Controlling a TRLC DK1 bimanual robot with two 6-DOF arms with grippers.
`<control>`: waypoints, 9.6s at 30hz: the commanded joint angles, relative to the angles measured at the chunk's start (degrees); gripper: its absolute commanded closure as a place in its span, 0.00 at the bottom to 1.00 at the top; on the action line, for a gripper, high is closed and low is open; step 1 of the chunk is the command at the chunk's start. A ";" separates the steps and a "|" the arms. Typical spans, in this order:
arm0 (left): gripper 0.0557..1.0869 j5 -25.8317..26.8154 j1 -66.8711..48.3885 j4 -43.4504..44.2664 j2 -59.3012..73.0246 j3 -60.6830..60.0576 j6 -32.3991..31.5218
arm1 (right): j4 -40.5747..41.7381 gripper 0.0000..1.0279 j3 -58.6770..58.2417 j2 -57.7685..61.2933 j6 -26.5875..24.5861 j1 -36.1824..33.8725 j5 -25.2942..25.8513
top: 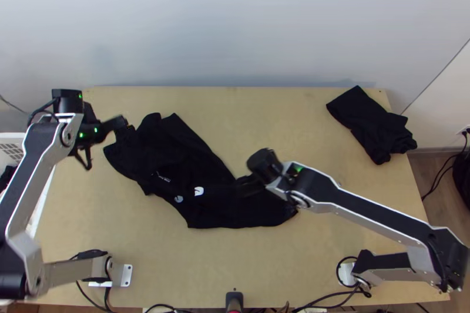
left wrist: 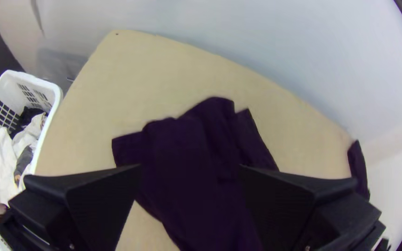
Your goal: Fold the t-shirt
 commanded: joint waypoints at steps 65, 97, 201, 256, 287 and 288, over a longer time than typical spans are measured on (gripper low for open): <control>0.96 -4.67 -13.46 3.76 -14.87 -25.25 3.30 | -14.53 0.04 29.02 16.08 -5.26 8.31 13.00; 0.96 -3.88 -17.24 -3.45 -17.86 -8.02 -3.47 | -13.30 0.05 56.09 47.02 -4.73 18.24 -5.63; 0.96 -40.27 -12.93 60.19 11.50 31.88 20.53 | 6.74 0.97 65.32 23.73 -36.72 8.05 35.15; 0.04 2.97 -31.22 -5.38 6.75 12.37 -8.83 | -17.78 0.03 17.68 -6.06 -5.78 -34.31 2.72; 0.05 -9.07 -38.42 -14.61 -9.16 -25.42 0.58 | -16.37 0.04 16.54 -4.57 -6.40 -28.25 2.54; 0.05 -9.07 -38.42 -14.70 -9.16 -25.60 0.58 | -16.37 0.04 16.54 -4.48 -6.40 -27.99 2.54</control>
